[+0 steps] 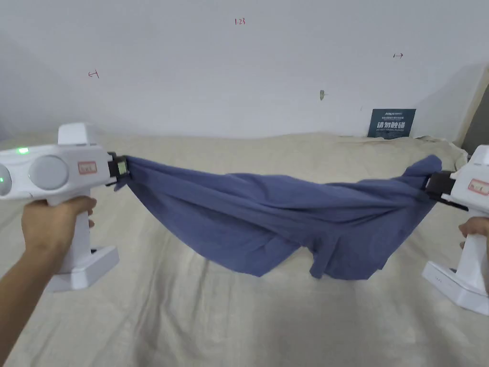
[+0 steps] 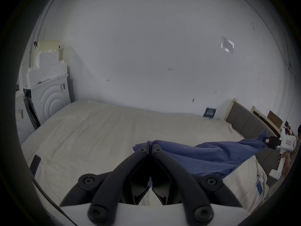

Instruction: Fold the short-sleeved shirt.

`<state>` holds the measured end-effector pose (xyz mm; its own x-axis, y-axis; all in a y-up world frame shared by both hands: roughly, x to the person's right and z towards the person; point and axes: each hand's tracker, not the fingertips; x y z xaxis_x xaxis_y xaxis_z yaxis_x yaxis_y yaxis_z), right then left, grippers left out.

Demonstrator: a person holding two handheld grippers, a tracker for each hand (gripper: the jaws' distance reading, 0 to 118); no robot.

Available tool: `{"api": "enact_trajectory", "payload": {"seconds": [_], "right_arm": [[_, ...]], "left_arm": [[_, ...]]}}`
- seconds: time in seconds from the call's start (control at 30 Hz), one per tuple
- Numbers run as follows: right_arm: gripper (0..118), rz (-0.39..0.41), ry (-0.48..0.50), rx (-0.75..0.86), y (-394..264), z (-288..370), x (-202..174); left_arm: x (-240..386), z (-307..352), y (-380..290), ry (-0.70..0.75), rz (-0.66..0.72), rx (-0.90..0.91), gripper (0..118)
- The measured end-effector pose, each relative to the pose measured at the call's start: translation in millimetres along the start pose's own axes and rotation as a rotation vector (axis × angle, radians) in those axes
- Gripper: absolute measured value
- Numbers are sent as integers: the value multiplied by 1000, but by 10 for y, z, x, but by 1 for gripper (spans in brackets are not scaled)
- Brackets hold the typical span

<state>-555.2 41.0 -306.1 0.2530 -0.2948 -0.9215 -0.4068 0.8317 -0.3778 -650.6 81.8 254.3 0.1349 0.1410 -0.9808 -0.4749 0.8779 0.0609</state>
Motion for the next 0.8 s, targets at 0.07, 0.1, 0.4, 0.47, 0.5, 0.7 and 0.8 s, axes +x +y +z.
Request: {"api": "enact_trajectory", "payload": {"seconds": [0.07, 0.1, 0.4, 0.47, 0.5, 0.7, 0.8], "right_arm": [[5, 11, -13, -47, -308, -16, 95], [5, 18, -18, -68, -449, -14, 142], [5, -14, -53, -214, -1755, 522, 631], [5, -37, -62, -231, -1988, 723, 711], [5, -63, -65, -238, -2102, 821, 749], [5, -129, -62, -276, -2594, 1315, 848], [5, -122, -60, -279, -2715, 1568, 812]], "left_arm": [[-50, -36, -360, -4, 24, -60, 0], [-68, -43, -521, 1, 24, -90, 0], [-269, 292, -2074, 19, 5, -304, 0], [-300, 426, -2357, 18, 19, -347, 0], [-315, 495, -2493, 18, 31, -372, 0], [-435, 907, -3037, 38, 45, -454, 0], [-506, 1123, -3143, 46, 57, -465, 0]]}}
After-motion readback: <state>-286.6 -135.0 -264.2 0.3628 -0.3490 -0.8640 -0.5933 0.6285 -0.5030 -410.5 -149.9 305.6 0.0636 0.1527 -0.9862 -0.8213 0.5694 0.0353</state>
